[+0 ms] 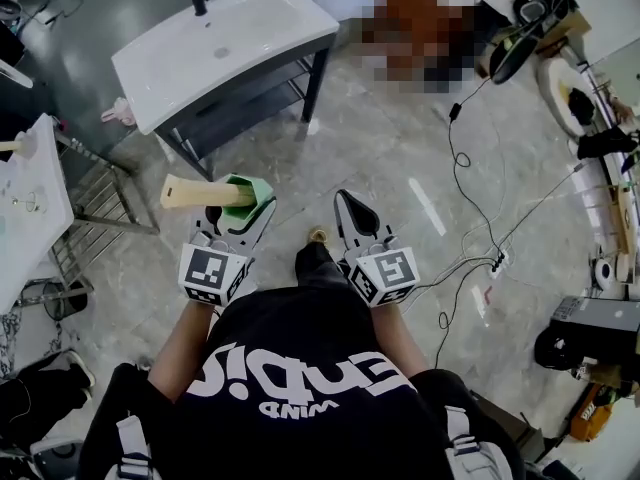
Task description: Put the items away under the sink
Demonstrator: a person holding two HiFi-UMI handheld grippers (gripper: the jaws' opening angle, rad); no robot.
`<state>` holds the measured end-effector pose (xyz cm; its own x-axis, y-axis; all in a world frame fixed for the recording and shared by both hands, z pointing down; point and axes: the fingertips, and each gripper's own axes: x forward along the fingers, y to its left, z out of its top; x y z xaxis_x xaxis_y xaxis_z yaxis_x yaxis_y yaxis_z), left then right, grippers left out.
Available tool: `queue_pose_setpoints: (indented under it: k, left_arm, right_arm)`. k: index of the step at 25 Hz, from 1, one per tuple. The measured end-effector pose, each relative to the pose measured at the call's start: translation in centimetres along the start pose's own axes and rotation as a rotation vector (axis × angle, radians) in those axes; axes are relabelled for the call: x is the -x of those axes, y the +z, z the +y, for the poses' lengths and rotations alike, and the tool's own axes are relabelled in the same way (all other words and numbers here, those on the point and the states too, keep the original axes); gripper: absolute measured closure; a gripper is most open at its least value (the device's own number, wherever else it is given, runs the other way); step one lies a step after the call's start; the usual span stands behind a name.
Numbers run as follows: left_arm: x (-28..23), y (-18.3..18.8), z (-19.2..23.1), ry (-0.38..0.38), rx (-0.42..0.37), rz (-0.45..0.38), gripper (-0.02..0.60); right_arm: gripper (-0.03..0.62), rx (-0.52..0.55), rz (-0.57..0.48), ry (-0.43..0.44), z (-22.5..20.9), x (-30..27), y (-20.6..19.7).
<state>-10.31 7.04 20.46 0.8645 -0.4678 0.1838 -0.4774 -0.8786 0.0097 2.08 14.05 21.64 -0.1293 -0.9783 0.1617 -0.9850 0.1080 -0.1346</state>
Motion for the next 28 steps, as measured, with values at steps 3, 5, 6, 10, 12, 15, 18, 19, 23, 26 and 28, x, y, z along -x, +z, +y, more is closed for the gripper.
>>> queue_pose_setpoints:
  k: [3,5,6,10,12,15,18,19,23,26,28]
  left_arm:
    - [-2.5,1.1,0.7,0.022,0.002,0.001,0.249]
    - [-4.1,1.5,1.1,0.040,0.010,0.003,0.249]
    - [-5.0,1.7,1.2,0.049,0.004,0.006,0.249]
    - [-8.2,2.6,1.6,0.085,-0.018,0.000,0.249]
    - [-9.7,2.9,2.0,0.111,-0.010,0.000,0.249]
    - [-12.0,3.2,2.7,0.154,0.005,-0.006,0.249]
    - [-14.0,3.1,3.3,0.195,0.015,-0.002,0.249]
    - [-14.6,3.1,3.4,0.208,0.015,0.000,0.249]
    - [-16.1,2.7,3.6,0.238,0.018,0.008,0.249]
    - [-16.9,2.4,4.3,0.242,0.021,0.017,0.249]
    - [-17.5,2.3,4.8,0.242,0.019,0.018,0.249]
  right_arm:
    - [0.576,-0.003,-0.005,0.025,-2.2,-2.1,1.2]
    - [0.576,-0.004,-0.005,0.044,-3.5,-3.2,1.8]
    - [0.576,-0.005,-0.005,0.053,-4.3,-3.7,2.0]
    - [0.576,0.001,0.001,0.093,-7.5,-6.0,2.9]
    - [0.576,0.016,0.007,0.119,-8.8,-7.1,3.4]
    - [0.576,0.033,0.018,0.163,-10.8,-8.7,3.9]
    - [0.576,0.040,0.025,0.194,-12.7,-10.2,4.2]
    - [0.576,0.041,0.027,0.204,-13.3,-10.6,4.2]
    - [0.576,0.037,0.044,0.227,-15.1,-12.3,3.5]
    - [0.576,0.029,0.054,0.233,-15.6,-13.4,3.1]
    - [0.576,0.027,0.061,0.235,-15.8,-14.1,2.8]
